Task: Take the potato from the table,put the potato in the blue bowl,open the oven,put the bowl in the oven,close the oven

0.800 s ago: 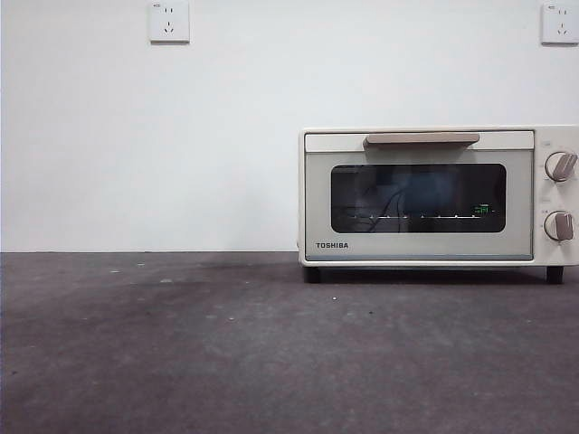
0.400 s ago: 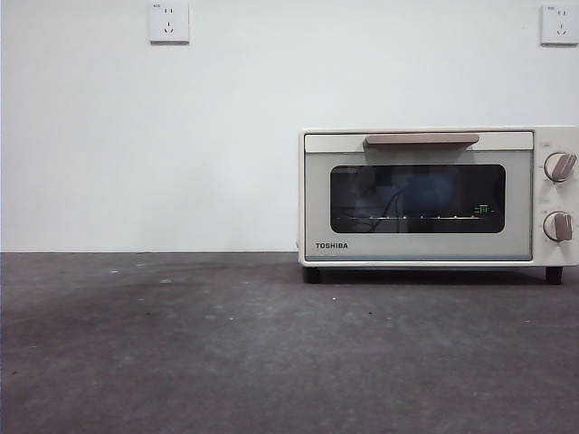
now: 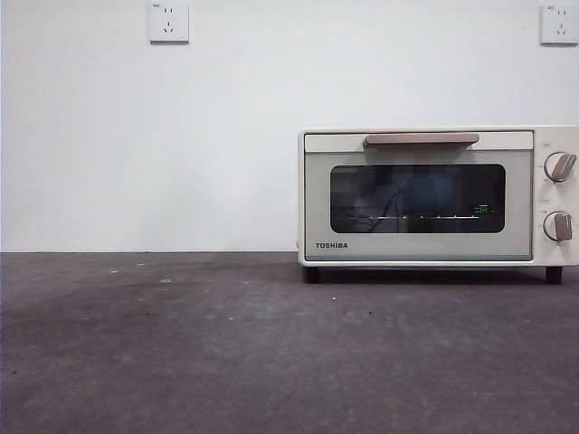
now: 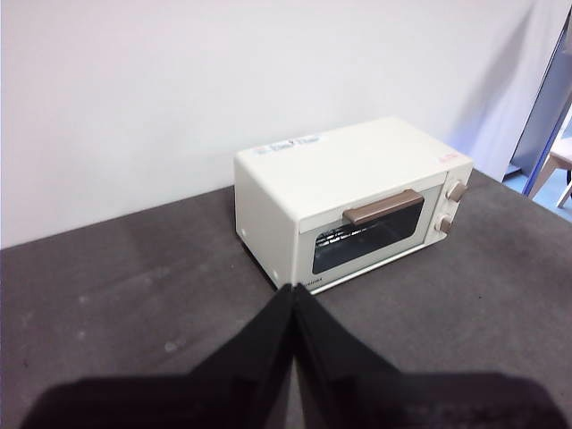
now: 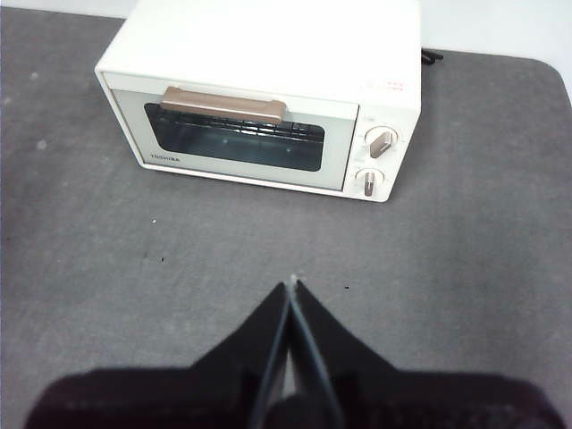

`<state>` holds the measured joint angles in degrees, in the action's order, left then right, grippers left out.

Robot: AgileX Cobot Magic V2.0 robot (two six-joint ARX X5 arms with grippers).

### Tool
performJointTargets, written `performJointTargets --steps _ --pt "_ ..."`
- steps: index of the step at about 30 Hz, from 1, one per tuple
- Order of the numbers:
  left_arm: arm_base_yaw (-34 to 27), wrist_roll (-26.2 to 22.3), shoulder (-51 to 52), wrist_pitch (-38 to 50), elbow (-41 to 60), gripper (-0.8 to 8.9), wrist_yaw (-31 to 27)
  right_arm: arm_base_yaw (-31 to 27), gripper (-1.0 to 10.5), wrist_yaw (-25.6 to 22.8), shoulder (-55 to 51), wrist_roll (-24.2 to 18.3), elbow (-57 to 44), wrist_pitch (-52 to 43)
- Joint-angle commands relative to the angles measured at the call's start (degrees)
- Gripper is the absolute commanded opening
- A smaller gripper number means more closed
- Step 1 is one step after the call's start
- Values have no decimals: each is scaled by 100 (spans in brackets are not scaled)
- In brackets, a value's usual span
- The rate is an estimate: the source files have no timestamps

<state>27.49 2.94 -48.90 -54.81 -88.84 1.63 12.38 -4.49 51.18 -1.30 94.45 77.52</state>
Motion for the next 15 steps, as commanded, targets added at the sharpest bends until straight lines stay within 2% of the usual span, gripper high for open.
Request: performJointTargets --steps 1,10,12,15 --pt "-17 -81 -136 26 13 -4 -15 4 1 0 120 -22 0 101" --pt "-269 -133 -490 9 15 -4 -11 4 1 -2 671 -22 0 94" --pt "-442 -367 -463 -11 15 -4 -13 4 1 -2 841 -22 0 90" --pt "-839 -452 -289 0 20 -4 -15 4 1 -2 1143 -22 0 79"
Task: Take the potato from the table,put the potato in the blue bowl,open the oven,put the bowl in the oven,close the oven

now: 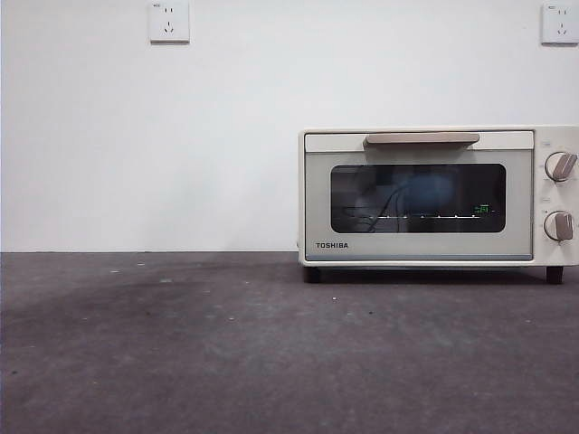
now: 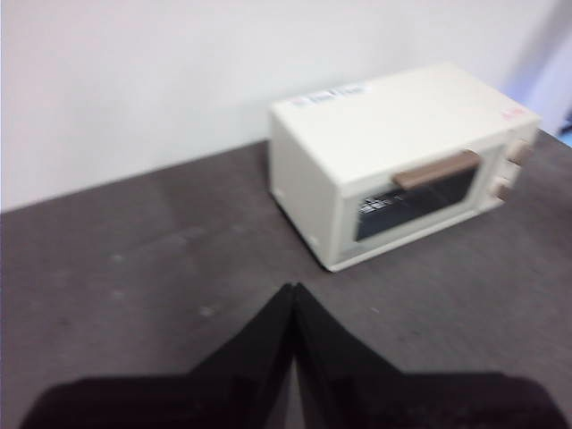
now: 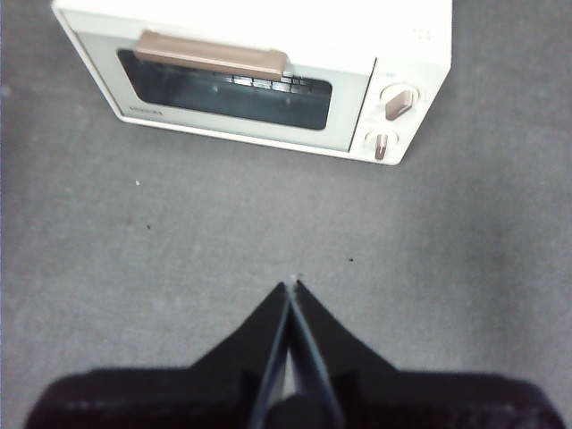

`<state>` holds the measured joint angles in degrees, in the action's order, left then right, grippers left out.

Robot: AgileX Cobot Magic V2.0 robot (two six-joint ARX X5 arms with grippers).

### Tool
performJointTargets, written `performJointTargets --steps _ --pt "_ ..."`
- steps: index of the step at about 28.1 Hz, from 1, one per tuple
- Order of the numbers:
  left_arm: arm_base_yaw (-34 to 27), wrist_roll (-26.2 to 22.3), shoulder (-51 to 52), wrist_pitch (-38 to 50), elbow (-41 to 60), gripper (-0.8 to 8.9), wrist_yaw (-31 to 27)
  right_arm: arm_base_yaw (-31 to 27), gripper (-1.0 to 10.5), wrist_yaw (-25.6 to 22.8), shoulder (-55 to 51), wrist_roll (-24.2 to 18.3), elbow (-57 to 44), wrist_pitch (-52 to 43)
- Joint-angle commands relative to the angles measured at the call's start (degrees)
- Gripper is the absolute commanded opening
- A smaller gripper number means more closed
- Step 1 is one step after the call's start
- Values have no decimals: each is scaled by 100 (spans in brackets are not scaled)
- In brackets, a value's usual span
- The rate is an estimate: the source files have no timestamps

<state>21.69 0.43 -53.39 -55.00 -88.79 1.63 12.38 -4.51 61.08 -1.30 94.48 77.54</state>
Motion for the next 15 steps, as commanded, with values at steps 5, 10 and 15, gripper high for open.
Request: performJointTargets --steps 5,10,15 --pt "-1069 -385 619 879 417 -4 -15 2 1 0 710 -22 -2 -11" --pt "-1637 -619 1624 3176 2354 -4 232 2 1 0 1427 -22 -2 -269" --pt "-1733 -658 2855 4507 5031 -4 387 2 1 0 2092 -22 -2 -1134"
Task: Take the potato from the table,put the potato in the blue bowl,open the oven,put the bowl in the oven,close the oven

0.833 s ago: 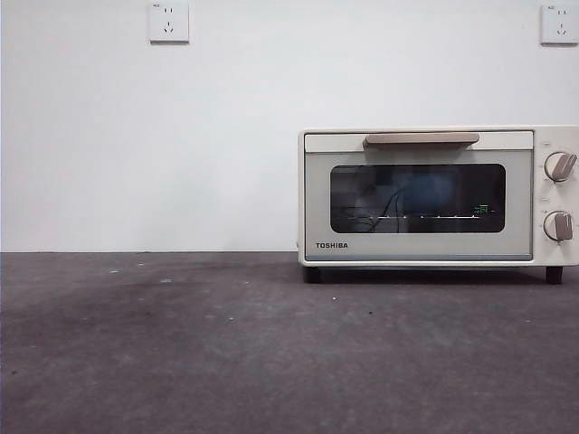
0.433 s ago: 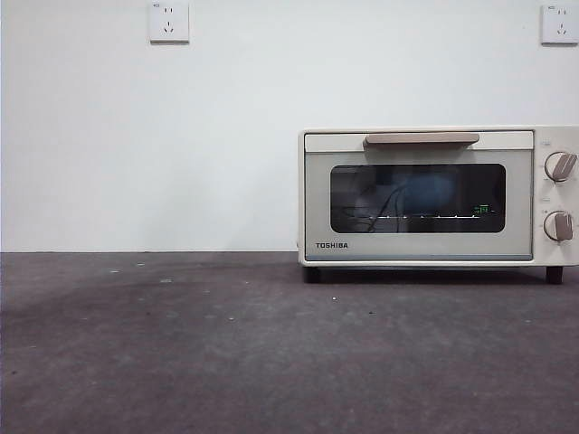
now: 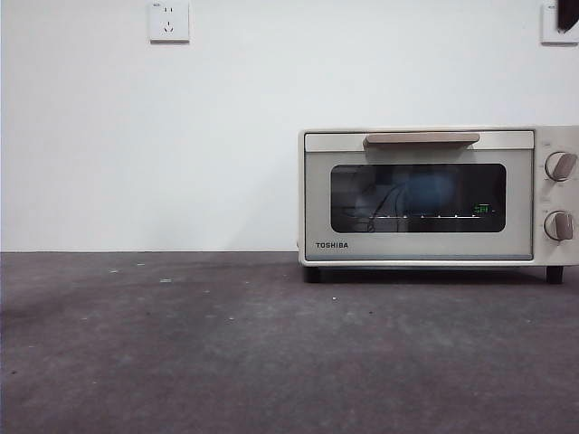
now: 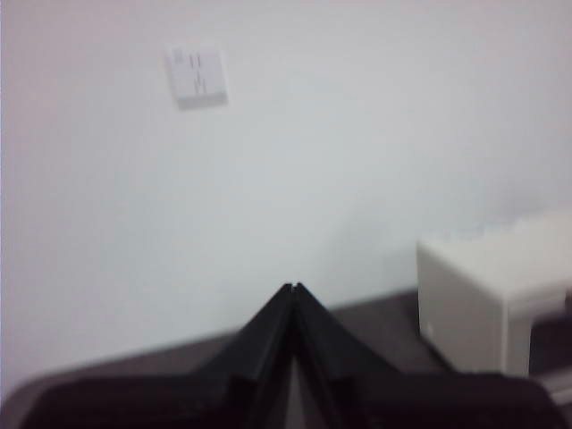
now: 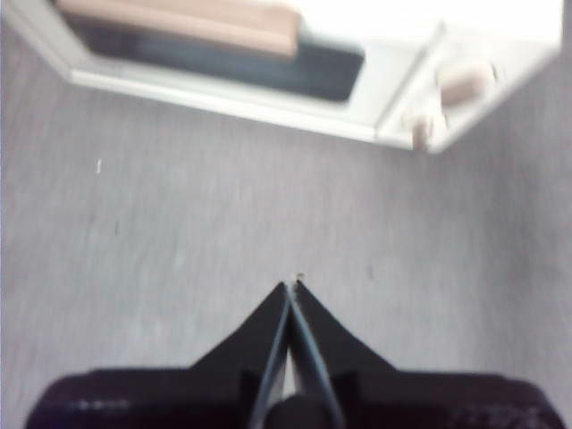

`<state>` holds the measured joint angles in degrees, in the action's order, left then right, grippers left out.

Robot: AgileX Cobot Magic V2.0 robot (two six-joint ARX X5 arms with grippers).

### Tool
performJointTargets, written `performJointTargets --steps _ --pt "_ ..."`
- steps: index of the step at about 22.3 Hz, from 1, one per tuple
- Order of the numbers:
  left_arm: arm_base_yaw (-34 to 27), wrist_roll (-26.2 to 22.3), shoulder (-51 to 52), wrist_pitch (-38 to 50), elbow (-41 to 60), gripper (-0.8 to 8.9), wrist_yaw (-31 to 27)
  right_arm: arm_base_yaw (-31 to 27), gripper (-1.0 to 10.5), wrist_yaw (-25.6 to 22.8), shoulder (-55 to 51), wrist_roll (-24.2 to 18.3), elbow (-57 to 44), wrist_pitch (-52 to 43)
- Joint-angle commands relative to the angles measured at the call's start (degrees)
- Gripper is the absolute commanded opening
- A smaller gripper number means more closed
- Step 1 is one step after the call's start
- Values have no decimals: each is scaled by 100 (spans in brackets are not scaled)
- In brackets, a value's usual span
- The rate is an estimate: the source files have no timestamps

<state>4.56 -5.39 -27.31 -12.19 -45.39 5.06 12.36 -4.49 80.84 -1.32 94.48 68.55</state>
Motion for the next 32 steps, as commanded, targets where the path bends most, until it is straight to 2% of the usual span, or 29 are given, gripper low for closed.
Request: performJointTargets --steps 1,4,8,14,23,27,32 --pt "-20 -76 426 374 1086 -4 195 4 1 -2 199 -20 -2 -435" --pt "-24 -61 1012 957 2269 -4 678 4 1 -2 413 -20 -2 -1176" --pt "-72 -61 1740 1196 3193 -4 732 0 1 -2 516 -20 -2 -1971" --pt "-107 -57 2302 1180 3709 -4 737 0 1 -2 516 -20 -2 -2385" --pt "-278 -57 2708 1228 4321 -4 726 0 1 -2 516 -20 -2 -2428" --pt "-286 -63 2708 1054 4496 -4 457 0 1 -2 516 -20 -2 -2430" --pt "-286 -46 2708 994 4496 -4 -328 0 1 -2 516 -20 -2 -2448"
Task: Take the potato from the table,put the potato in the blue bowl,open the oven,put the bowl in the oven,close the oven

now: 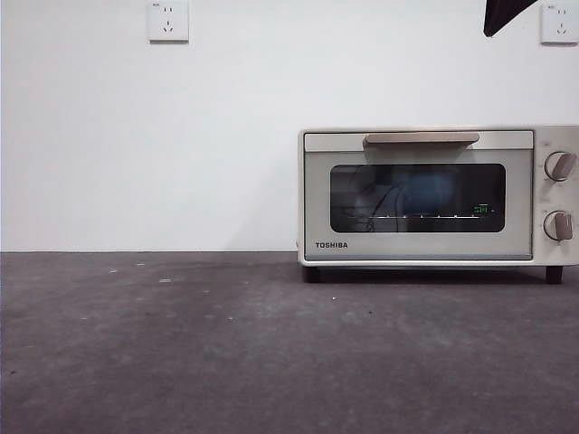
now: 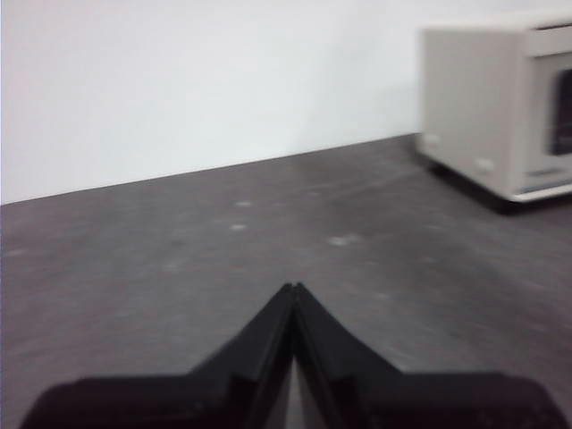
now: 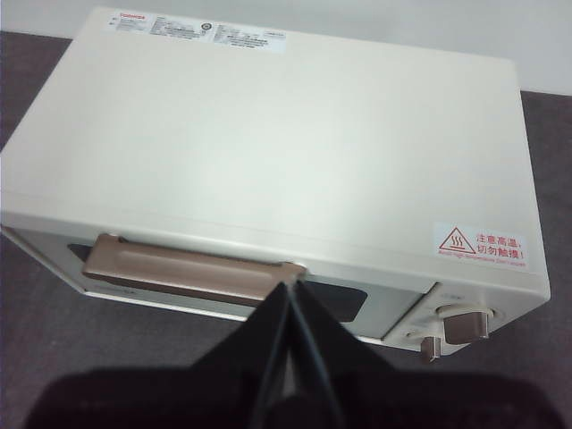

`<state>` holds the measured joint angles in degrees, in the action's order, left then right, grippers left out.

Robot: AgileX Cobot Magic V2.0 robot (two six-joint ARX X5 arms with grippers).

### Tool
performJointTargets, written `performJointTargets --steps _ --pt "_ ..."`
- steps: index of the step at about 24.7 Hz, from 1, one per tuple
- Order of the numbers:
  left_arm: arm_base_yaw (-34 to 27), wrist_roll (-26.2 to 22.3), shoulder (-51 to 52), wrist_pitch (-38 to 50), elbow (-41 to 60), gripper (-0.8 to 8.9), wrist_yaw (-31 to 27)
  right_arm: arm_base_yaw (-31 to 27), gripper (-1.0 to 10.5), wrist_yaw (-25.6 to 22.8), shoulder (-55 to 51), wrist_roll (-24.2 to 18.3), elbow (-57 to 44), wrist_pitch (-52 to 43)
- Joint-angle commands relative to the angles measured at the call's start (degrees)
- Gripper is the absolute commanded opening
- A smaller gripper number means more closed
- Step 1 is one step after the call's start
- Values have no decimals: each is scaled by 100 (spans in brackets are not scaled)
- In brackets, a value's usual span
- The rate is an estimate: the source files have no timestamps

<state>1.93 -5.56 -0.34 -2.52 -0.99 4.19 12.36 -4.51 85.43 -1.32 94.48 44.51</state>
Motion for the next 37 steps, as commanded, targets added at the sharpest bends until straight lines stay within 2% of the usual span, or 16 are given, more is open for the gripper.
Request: performJointTargets --steps 1,8,31,35,37 --pt "-24 -7 11 0 57 -4 -291 0 1 0 57 -20 -2 -42" --pt "-24 105 9 -763 57 -4 -304 0 1 0 57 -20 -2 -44" --pt "-24 177 -57 -693 57 -4 -227 -4 1 24 63 -17 -7 -114" --pt "-24 179 -57 -693 57 -4 -229 -81 1 -302 -262 -20 -68 -90" --pt "-24 179 -57 -693 57 -4 -229 -66 1 -273 -551 -20 -177 -105"
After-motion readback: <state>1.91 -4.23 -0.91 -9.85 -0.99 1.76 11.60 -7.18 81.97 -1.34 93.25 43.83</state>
